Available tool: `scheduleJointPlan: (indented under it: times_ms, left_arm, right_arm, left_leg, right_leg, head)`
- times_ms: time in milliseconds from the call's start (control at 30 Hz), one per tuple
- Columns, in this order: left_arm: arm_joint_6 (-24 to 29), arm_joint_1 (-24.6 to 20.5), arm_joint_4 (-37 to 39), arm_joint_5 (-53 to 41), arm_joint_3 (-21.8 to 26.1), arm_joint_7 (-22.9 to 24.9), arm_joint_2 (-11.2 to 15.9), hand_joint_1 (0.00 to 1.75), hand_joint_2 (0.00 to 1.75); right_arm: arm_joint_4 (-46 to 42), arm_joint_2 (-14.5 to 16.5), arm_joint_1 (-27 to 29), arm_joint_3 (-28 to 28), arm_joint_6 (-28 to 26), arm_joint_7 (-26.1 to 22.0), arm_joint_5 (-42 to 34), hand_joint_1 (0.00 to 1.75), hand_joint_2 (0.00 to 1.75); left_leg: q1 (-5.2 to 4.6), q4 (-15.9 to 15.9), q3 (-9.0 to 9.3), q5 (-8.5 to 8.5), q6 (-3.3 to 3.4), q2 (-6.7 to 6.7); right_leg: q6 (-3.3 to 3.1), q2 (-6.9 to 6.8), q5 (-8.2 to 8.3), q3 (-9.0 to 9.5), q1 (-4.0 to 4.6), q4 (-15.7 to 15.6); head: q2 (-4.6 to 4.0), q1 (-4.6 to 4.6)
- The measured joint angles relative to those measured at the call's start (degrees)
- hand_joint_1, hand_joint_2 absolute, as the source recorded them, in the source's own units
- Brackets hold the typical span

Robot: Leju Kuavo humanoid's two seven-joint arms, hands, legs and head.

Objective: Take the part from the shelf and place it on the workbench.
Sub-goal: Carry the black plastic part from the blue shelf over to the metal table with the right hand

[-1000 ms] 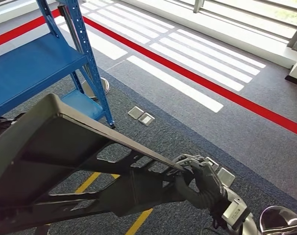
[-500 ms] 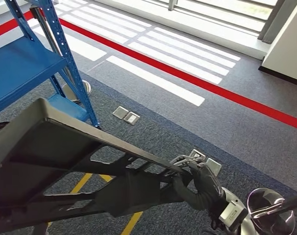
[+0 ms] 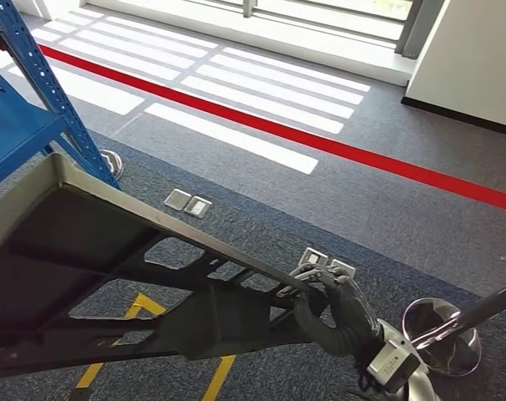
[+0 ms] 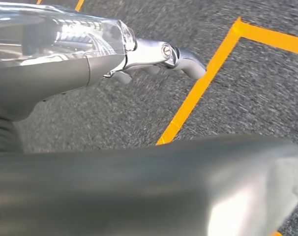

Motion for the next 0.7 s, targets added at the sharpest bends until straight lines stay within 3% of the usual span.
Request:
scheduleJointPlan:
  times_ms: [67,100,167,233,300,333,367,400,467,533,633,700]
  left_arm:
    - [0.25,0.29,0.0,-0.03,-0.02,0.13,0.02,0.0,1.75]
    - [0.35,0.34,0.0,-0.02,-0.02,0.14,-0.01,0.0,1.75]
    - [0.4,0.32,0.0,0.02,-0.03,0.06,-0.09,0.0,1.75]
    - [0.39,0.5,0.0,0.03,-0.03,-0.04,-0.21,0.0,1.75]
    - [0.38,0.79,0.0,0.1,-0.02,-0.07,-0.33,0.0,1.75]
    - [0.37,0.86,0.0,0.14,-0.02,-0.07,-0.4,0.0,1.75]
    - [0.35,0.86,0.0,0.18,-0.02,-0.07,-0.46,0.0,1.75]
    - [0.3,0.83,0.0,0.2,-0.02,-0.09,-0.55,0.0,1.75]
    - [0.14,0.77,0.0,0.2,-0.02,-0.2,-0.75,0.0,1.75]
    - [0.05,0.75,0.0,0.21,-0.02,-0.32,-0.92,0.0,1.75]
    - [0.2,0.69,0.0,0.31,-0.02,-0.39,-1.16,0.0,1.75]
    - [0.29,0.72,0.0,0.36,-0.02,-0.43,-1.31,0.0,1.75]
  right_arm:
    - [-0.54,-0.06,0.73,-0.06,-0.45,0.14,0.38,1.75,1.75]
    - [-0.87,-0.14,1.18,-0.12,-0.59,0.25,0.65,1.75,1.75]
    - [-1.59,-0.44,1.93,-0.21,-0.77,0.39,1.17,1.75,1.75]
    - [-2.03,-0.7,2.14,-0.23,-0.79,0.58,1.48,1.75,1.75]
    - [-2.17,-0.78,2.27,-0.23,-0.79,0.87,1.59,1.75,1.75]
    - [-2.19,-0.81,2.4,-0.23,-0.79,1.01,1.63,1.75,1.75]
    - [-2.19,-0.86,2.5,-0.23,-0.79,1.09,1.69,1.75,1.75]
    - [-2.19,-0.91,2.56,-0.24,-0.78,1.14,1.73,1.75,1.75]
    - [-2.24,-0.99,2.53,-0.23,-0.78,1.16,1.79,1.75,1.75]
    - [-2.34,-1.01,2.48,-0.25,-0.78,1.22,1.82,1.75,1.75]
    - [-2.48,-1.02,2.63,-0.26,-0.78,1.32,1.88,1.75,1.75]
    - [-2.69,-1.02,2.75,-0.27,-0.78,1.35,1.95,1.75,1.75]
  left_leg:
    - [-0.19,-1.78,0.63,0.44,0.35,-1.04]
    - [-0.23,-2.25,0.79,0.37,0.38,-0.62]
    - [0.03,-3.36,1.22,0.34,0.57,0.51]
    - [0.3,-4.09,1.53,0.42,0.78,1.81]
    - [0.29,-4.08,1.55,0.4,0.91,3.0]
    - [0.29,-4.05,1.56,0.36,0.9,3.61]
    - [0.31,-4.01,1.58,0.3,0.84,4.18]
    - [0.35,-3.97,1.65,0.21,0.7,4.7]
    - [0.37,-3.82,1.89,-0.11,0.2,5.53]
    - [0.18,-3.6,2.06,-0.4,-0.37,6.04]
    - [0.23,-3.52,2.32,-0.67,-1.02,6.44]
    - [0.42,-1.81,1.74,-2.34,-1.49,5.36]
  right_leg:
    - [0.5,0.94,0.19,-0.47,-0.22,0.05]
    - [0.87,1.4,0.32,-0.68,-0.32,0.0]
    - [1.44,0.64,-0.37,-1.24,-0.22,0.85]
    - [1.85,-1.41,-3.17,-3.22,-0.18,5.23]
    - [2.27,-2.46,-6.36,-6.4,-0.33,12.16]
    - [2.49,-2.62,-6.94,-7.39,-0.44,14.42]
    - [2.7,-2.77,-6.41,-7.35,-0.54,14.6]
    - [2.9,-3.03,-4.94,-6.16,-0.63,12.5]
    - [3.07,-4.42,-1.48,-1.9,-0.62,4.67]
    - [2.55,-5.29,-0.19,0.51,-0.39,-0.03]
    - [1.4,-4.46,-0.2,0.52,-0.22,-0.47]
    - [0.68,-3.95,-0.04,0.56,-0.39,-0.62]
  head:
    - [0.0,0.0]
    - [0.0,-0.01]
    - [0.0,0.01]
    - [0.0,0.06]
    - [0.0,0.08]
    - [0.0,0.08]
    - [0.0,0.08]
    - [0.0,0.09]
    - [0.0,0.09]
    - [0.0,0.06]
    - [0.0,0.04]
    - [0.0,0.03]
